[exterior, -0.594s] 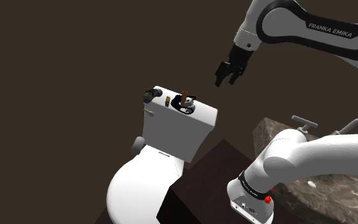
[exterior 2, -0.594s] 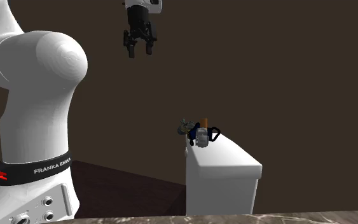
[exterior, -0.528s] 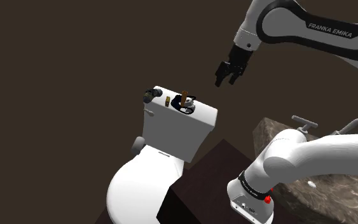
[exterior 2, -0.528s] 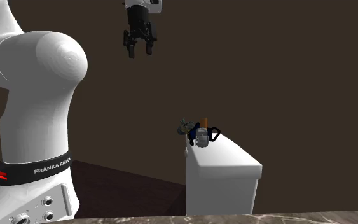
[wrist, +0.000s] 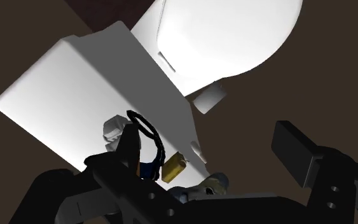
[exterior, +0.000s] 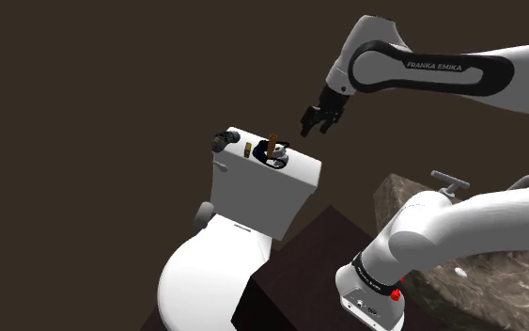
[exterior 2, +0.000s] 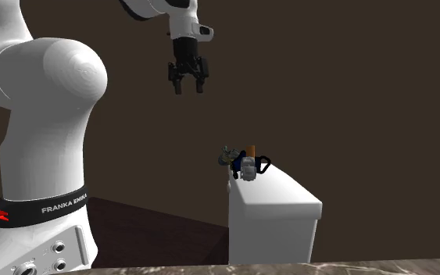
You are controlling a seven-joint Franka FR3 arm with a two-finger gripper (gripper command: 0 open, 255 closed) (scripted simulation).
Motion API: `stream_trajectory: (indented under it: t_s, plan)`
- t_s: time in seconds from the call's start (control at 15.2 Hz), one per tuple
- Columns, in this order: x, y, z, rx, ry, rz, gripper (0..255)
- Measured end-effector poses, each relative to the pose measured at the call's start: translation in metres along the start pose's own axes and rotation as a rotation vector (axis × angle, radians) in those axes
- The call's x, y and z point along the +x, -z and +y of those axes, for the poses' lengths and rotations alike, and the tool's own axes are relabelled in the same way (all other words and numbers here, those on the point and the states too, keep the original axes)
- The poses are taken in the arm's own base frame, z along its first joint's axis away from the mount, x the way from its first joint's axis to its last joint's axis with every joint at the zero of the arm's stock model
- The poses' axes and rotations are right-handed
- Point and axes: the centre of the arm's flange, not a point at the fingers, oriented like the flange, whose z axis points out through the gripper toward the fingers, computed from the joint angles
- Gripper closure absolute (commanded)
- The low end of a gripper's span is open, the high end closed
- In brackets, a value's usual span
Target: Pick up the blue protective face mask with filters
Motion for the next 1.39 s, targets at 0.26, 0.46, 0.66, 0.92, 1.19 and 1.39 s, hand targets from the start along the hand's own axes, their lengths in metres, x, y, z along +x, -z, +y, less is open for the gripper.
stream_trajectory:
  t_s: [0.26, 0.46, 0.66, 0.92, 1.19, 1.39]
  plan:
    - [0.025, -0.042, 0.011, 0.012, 0.0, 0.038, 0]
    - [0.045, -0.075, 0.019, 0.021, 0.001, 0.065, 0]
    - [0.065, -0.105, 0.027, 0.031, 0.001, 0.094, 0]
    - [0.09, -0.145, 0.031, 0.044, 0.001, 0.132, 0]
    - [0.121, -0.185, 0.043, 0.055, 0.002, 0.17, 0]
    - [0.146, -0.217, 0.048, 0.061, 0.003, 0.199, 0]
